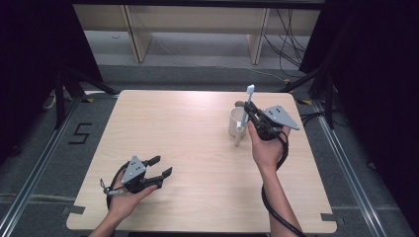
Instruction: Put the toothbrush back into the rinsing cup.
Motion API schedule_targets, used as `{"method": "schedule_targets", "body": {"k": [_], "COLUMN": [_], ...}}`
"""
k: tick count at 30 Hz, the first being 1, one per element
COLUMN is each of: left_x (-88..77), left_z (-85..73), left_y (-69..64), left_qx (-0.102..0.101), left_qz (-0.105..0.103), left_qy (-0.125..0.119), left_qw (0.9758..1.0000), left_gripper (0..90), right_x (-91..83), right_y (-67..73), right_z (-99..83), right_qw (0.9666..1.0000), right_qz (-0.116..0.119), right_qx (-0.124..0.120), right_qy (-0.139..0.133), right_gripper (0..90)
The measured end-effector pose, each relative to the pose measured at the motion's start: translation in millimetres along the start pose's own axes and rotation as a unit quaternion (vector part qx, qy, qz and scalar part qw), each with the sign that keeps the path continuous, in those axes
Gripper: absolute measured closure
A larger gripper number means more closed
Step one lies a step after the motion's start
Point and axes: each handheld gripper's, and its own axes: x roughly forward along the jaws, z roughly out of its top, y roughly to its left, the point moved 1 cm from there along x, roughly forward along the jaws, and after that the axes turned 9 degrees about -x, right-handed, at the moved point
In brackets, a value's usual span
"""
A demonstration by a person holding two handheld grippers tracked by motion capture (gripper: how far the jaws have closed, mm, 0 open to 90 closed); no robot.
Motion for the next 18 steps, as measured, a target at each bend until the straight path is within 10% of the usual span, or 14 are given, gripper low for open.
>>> {"method": "schedule_targets", "body": {"k": [18], "left_x": [-1.4], "left_z": [0.6], "left_y": [-0.3], "left_qx": [-0.001], "left_qz": [0.004], "left_qy": [0.005], "left_qw": [1.0], "left_gripper": [35.9], "right_x": [7.7], "right_y": [-3.5], "right_z": [-5.0], "right_qw": [1.0], "right_qz": [-0.004], "right_qx": [0.001], "right_qy": [0.007], "right_gripper": [84.2]}}
